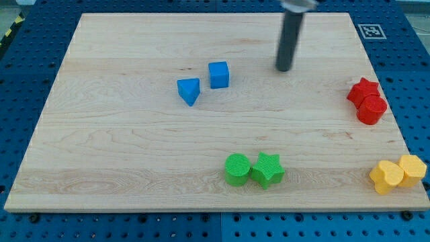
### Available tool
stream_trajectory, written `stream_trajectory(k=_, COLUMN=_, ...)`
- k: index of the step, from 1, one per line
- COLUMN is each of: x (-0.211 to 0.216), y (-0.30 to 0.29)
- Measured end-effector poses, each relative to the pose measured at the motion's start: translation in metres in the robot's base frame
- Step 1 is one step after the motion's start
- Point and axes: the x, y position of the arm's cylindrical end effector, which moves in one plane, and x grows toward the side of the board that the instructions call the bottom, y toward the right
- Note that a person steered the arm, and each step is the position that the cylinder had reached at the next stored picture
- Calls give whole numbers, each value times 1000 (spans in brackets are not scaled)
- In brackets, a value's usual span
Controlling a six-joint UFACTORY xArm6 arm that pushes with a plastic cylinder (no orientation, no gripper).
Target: Move the red circle into the blue triangle
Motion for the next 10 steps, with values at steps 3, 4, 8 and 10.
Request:
stream_trajectory(k=3, x=110, y=185)
stream_trajectory(k=4, x=120, y=155)
stream_trajectory(k=8, x=91, y=72)
stream_trajectory(k=10, x=121, y=72)
